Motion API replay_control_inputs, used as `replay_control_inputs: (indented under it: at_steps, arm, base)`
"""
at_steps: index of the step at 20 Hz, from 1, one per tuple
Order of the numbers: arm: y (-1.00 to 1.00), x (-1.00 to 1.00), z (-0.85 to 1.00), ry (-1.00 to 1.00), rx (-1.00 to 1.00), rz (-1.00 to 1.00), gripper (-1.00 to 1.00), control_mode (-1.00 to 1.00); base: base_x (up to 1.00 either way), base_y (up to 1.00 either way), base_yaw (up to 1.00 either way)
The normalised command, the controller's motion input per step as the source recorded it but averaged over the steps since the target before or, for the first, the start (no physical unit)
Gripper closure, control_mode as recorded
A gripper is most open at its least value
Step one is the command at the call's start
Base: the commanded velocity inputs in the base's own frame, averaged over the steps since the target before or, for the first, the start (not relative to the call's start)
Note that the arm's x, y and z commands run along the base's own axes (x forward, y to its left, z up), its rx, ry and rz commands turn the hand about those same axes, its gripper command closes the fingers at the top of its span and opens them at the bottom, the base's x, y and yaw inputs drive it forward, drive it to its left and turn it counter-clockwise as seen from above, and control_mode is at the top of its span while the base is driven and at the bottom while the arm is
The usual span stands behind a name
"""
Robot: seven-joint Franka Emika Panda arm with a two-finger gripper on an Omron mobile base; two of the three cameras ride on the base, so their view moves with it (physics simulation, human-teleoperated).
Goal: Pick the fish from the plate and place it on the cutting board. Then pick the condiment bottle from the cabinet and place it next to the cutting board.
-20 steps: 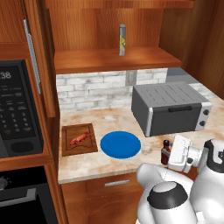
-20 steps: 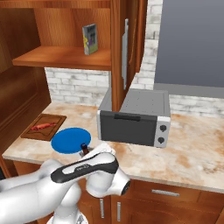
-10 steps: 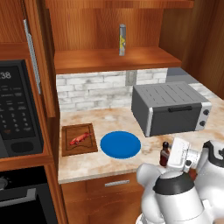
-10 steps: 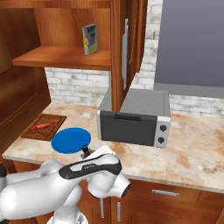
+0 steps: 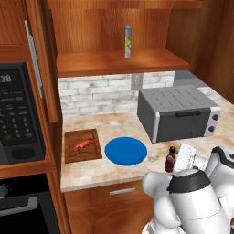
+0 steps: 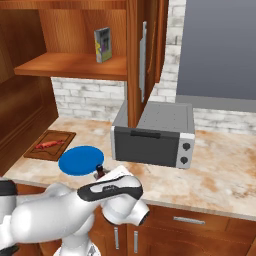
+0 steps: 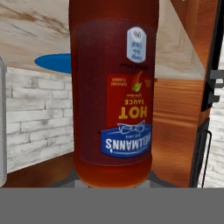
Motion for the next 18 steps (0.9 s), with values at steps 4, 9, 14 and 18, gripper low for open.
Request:
replay_control_inputs:
  at_steps: [4,9,14,18]
  arm:
    - [0.0,0.16,0.0,-0.02,0.03,0.0,1.0,-1.0]
    - [0.0,0.15,0.0,-0.04,0.0,0.0,1.0,-1.0]
    - [0.0,0.14,0.0,-0.08,0.0,0.0,1.0,-1.0]
    - [0.0,0.12,-0.05,-0.09,0.0,0.0,1.0,-1.0]
  base:
    - [0.0,0.0,0.0]
    - [0.0,0.0,0.0]
    - [0.0,0.0,0.0]
    - [0.0,0.0,0.0]
